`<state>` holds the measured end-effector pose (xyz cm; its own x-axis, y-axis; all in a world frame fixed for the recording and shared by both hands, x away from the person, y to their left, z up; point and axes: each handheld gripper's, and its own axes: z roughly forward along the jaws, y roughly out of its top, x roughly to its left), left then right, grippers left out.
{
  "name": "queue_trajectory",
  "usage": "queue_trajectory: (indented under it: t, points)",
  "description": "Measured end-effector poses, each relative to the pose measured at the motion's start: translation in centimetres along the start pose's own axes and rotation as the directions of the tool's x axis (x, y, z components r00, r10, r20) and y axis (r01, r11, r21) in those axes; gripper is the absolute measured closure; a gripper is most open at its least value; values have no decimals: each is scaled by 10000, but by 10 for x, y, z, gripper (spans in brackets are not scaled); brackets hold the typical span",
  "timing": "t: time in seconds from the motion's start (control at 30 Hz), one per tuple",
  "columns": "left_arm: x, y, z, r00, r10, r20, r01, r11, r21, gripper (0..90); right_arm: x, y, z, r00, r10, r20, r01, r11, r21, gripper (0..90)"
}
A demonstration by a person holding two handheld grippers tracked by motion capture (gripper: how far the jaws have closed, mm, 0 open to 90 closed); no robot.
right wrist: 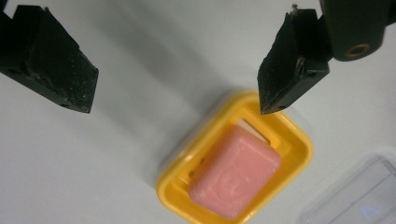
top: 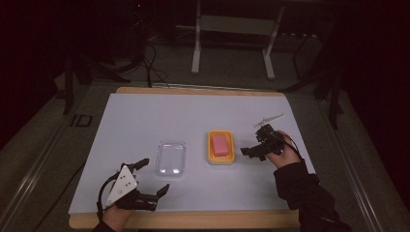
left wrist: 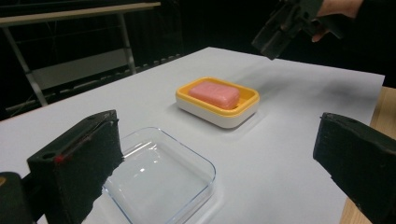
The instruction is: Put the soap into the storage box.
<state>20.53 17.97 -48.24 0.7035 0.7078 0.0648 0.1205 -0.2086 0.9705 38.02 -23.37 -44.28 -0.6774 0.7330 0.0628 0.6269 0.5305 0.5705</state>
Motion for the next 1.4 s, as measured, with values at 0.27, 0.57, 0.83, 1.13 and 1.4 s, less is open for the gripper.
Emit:
queue_trajectory:
  t: [0.27, 0.57, 0.83, 1.13, 1.4]
  points:
    - [0, 0, 0, 10000, 2, 5, -2, 10000, 9, 14, -5, -30, -8, 9998, 28, 209, -24, 9998, -185, 122]
    - [0, 0, 0, 10000, 6, 12, -6, 10000, 26, 14, -11, -56, -18, 9985, 161, 530, -135, 9986, -507, 127]
    - [-1, 0, 0, 10000, 39, 45, -39, 10000, 51, 14, -13, -78, -21, 9973, 368, 633, -319, 9966, -762, 127]
    - [-1, -1, 1, 10000, 35, 72, -36, 9999, 114, 14, -14, -95, -26, 9955, 212, 927, -102, 9930, -1177, 126]
    - [-1, 0, 1, 9999, 18, 170, -20, 9999, 111, 14, -21, -104, -21, 9923, 598, 1081, -433, 9878, -1496, 127]
